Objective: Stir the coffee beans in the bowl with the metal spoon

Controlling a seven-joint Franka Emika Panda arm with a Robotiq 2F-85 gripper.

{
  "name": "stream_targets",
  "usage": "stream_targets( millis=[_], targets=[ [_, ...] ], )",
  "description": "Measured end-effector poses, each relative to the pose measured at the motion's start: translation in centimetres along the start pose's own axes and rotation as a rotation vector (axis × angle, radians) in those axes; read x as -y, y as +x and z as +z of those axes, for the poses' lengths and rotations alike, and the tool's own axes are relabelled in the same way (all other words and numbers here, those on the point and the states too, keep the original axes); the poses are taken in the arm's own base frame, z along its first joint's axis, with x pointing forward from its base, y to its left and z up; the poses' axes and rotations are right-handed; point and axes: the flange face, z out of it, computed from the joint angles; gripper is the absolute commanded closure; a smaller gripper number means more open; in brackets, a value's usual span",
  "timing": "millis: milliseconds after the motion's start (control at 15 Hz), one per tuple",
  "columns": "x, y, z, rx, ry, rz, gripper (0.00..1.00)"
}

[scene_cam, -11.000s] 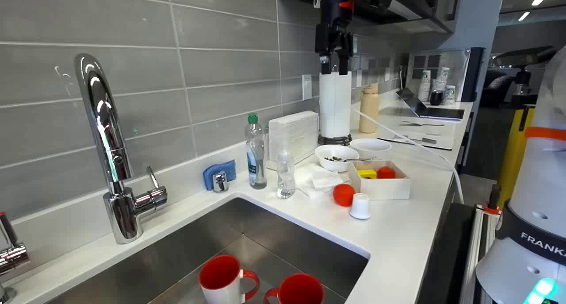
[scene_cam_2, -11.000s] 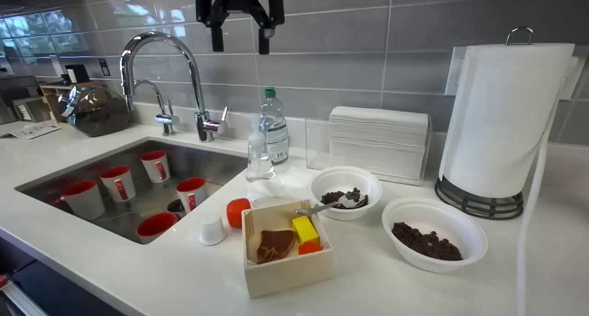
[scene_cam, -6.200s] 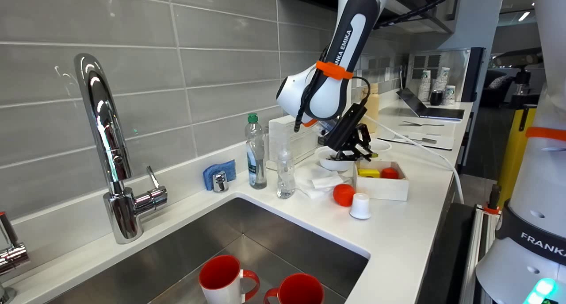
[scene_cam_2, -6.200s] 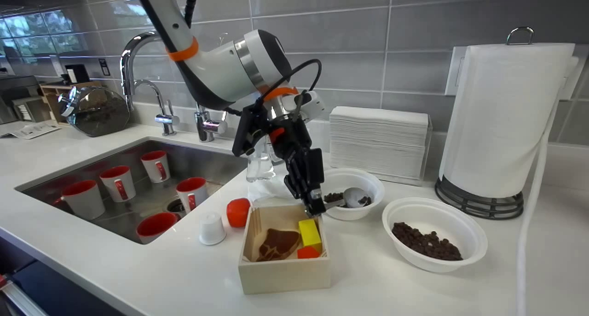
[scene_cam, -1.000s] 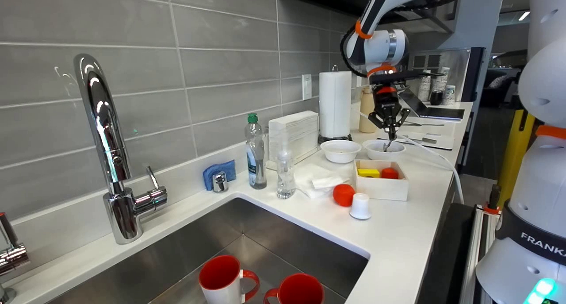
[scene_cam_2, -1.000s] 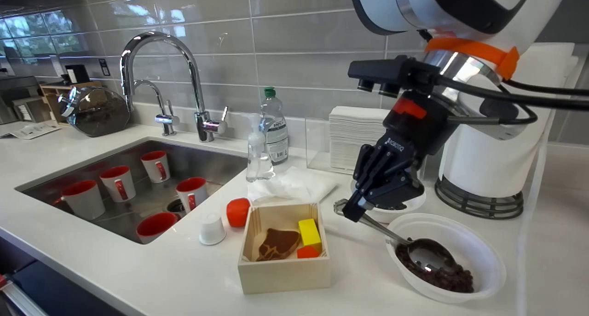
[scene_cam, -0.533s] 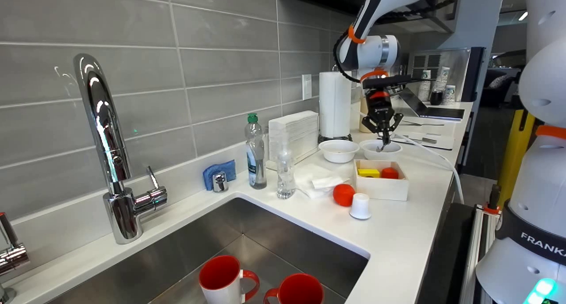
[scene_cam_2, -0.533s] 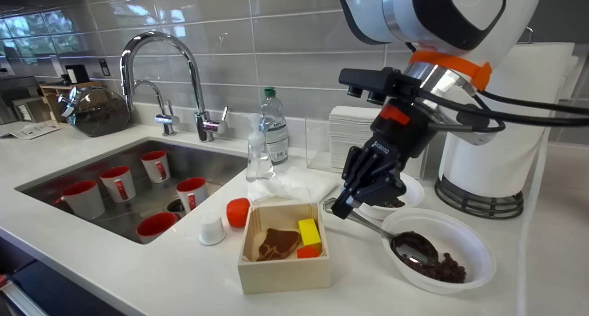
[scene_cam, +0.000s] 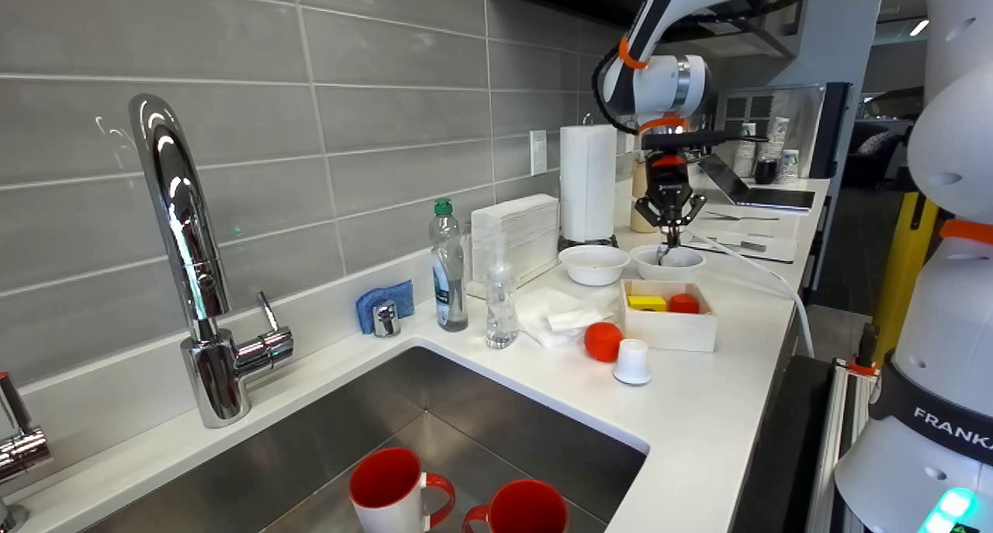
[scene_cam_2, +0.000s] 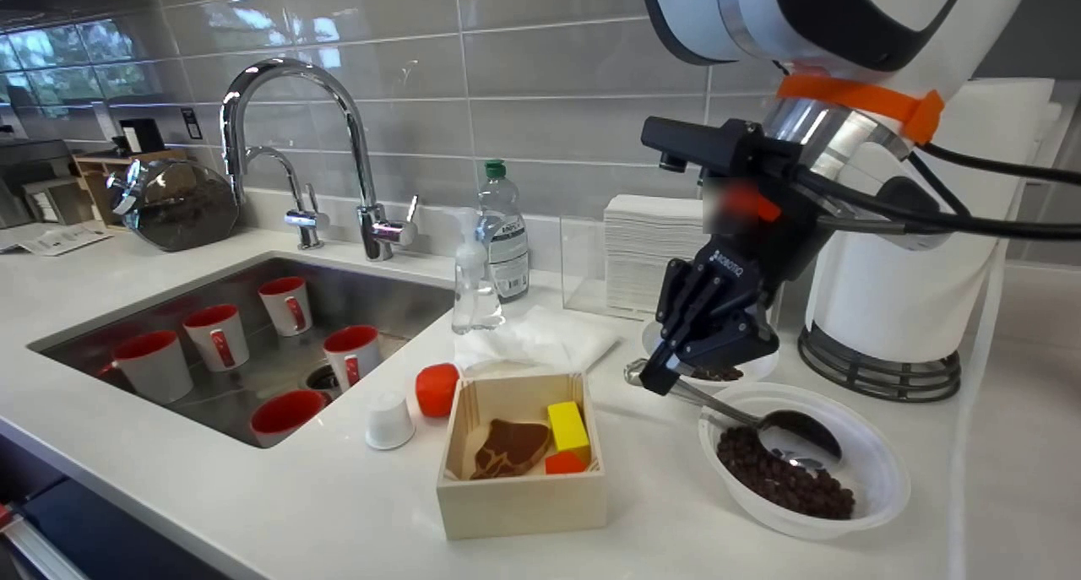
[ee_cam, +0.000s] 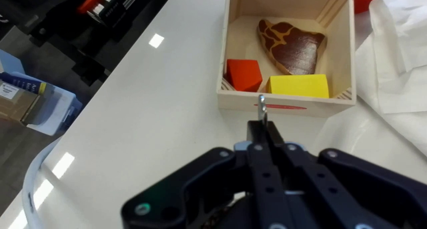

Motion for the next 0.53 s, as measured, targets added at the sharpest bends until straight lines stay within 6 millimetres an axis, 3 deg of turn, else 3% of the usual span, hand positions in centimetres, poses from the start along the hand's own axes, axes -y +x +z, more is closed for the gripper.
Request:
stream_targets(
  millis=[533],
  targets=[
    [-0.81,-0.32,0.95,0.057,-0.077,-0.016,0.99]
  ],
)
